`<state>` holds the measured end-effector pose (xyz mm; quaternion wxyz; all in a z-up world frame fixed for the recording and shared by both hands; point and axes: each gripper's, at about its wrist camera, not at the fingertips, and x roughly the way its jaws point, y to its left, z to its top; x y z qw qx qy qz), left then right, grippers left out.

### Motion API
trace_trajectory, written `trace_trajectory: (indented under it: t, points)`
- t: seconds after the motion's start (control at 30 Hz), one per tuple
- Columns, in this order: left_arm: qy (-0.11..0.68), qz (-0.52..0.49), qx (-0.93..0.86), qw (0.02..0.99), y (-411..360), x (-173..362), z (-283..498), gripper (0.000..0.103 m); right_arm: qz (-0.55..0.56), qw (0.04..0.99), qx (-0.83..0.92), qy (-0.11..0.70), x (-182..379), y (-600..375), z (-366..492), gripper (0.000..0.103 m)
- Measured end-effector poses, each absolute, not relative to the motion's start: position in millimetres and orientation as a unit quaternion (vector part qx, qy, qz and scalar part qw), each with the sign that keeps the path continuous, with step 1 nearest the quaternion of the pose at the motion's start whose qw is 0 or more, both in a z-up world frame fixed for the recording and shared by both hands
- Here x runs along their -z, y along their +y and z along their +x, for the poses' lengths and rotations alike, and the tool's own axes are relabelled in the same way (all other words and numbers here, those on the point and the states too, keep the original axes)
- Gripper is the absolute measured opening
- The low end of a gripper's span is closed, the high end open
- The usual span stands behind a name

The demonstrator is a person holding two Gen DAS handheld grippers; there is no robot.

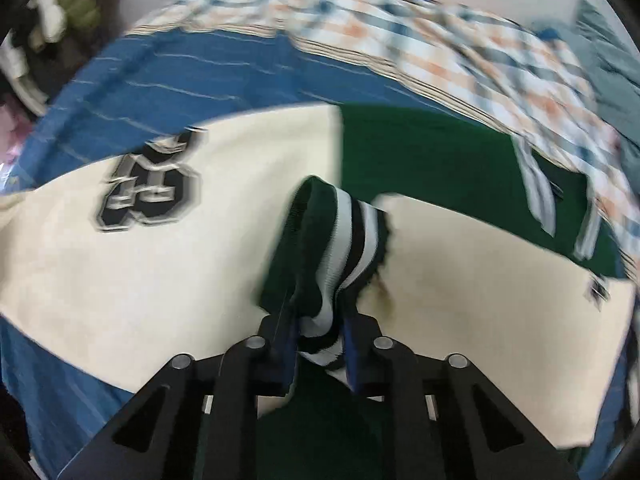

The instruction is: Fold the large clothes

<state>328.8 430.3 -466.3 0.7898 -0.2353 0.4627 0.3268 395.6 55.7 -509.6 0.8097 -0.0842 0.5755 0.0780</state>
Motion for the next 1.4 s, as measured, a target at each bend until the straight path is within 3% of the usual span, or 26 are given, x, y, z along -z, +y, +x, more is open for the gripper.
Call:
trace_trajectory:
  t: [0.07, 0.17, 0.23, 0.3, 0.43, 0.6, 0.8, 1.0, 1.2, 1.4]
  points:
    - [0.462, -0.207, -0.322, 0.8, 417, 458, 323, 0.005, -0.107, 0.788, -0.085, 0.6, 526, 64, 402, 0.027]
    - [0.453, -0.174, -0.316, 0.815, 393, 445, 317, 0.004, -0.048, 0.785, -0.101, 0.61, 516, 44, 406, 0.038]
    - [0.44, -0.149, -0.308, 0.83, 374, 428, 312, 0.003, 0.015, 0.786, -0.104, 0.609, 497, 17, 401, 0.066]
    - [0.426, -0.125, -0.301, 0.844, 352, 413, 311, 0.003, 0.075, 0.794, -0.072, 0.599, 473, -25, 388, 0.083]
    - [0.397, -0.057, -0.28, 0.872, 305, 374, 326, 0.003, 0.16, 0.782, 0.009, 0.603, 461, -94, 364, 0.083]
    - [0.378, -0.019, -0.225, 0.898, 229, 338, 349, 0.003, 0.101, 0.768, 0.134, 0.618, 475, -147, 350, 0.084]
    - [0.397, 0.028, -0.096, 0.912, 92, 333, 374, 0.003, 0.117, 0.76, 0.18, 0.613, 482, -219, 335, 0.085]
    - [0.442, 0.057, 0.063, 0.893, -81, 360, 373, 0.003, 0.19, 0.732, 0.246, 0.606, 494, -327, 282, 0.085]
    - [0.501, 0.112, 0.184, 0.838, -254, 420, 351, 0.004, 0.254, 0.693, 0.295, 0.607, 513, -430, 209, 0.085]
    - [0.556, 0.174, 0.179, 0.792, -304, 479, 332, 0.013, 0.294, 0.699, 0.267, 0.595, 503, -489, 141, 0.085]
